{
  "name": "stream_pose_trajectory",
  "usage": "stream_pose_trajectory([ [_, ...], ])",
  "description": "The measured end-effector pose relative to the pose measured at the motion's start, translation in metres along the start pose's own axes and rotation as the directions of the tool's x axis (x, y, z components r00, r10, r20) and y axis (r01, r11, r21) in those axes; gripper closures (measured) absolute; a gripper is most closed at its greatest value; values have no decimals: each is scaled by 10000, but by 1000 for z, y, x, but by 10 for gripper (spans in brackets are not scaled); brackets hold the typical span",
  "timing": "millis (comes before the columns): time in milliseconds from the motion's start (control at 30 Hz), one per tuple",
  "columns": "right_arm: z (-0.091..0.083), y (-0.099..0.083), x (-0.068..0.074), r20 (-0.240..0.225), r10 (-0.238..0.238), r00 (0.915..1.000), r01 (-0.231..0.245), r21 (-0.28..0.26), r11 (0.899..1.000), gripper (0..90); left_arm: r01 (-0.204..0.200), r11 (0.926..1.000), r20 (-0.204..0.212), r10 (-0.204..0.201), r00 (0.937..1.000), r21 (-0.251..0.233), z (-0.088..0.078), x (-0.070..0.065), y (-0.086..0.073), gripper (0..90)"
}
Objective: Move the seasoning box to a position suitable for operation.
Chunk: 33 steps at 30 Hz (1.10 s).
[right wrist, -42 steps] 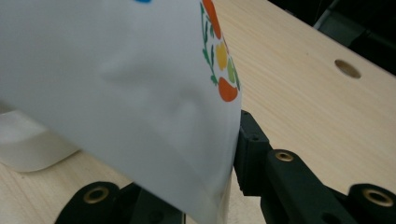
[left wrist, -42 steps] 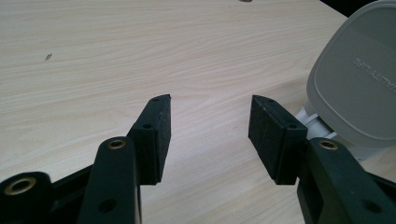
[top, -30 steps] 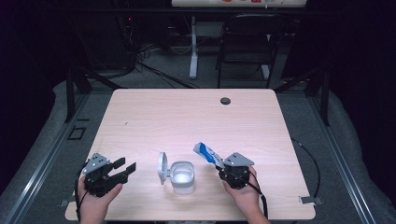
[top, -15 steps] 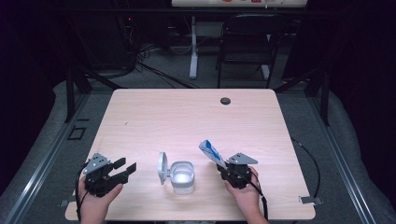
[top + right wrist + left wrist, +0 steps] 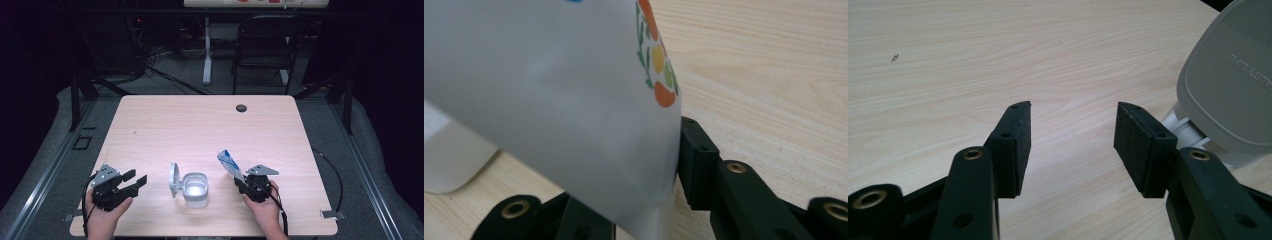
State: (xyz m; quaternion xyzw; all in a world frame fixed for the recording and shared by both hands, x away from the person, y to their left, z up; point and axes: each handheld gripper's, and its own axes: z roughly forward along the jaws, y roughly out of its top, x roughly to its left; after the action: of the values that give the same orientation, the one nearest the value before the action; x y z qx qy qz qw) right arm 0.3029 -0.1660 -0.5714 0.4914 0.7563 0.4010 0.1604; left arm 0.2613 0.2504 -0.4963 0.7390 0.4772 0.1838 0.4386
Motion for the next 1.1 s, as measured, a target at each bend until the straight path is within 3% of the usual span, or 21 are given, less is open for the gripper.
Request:
stream_pose_trajectory([
  [333,-2,-2,-2,-59,256,9997,-256,-65,9997,636,13,10000,17,-13,10000,-70,1,-1,0,499],
  [567,-5,-4,-2,38,161,9999,-161,118,9998,587,-49,10000,1,49,10000,36,1,-2,0,499],
  [1100,-16,-5,0,-352,-7,9994,2,-136,9999,517,-63,10000,44,63,10000,-38,1,-4,1,498],
])
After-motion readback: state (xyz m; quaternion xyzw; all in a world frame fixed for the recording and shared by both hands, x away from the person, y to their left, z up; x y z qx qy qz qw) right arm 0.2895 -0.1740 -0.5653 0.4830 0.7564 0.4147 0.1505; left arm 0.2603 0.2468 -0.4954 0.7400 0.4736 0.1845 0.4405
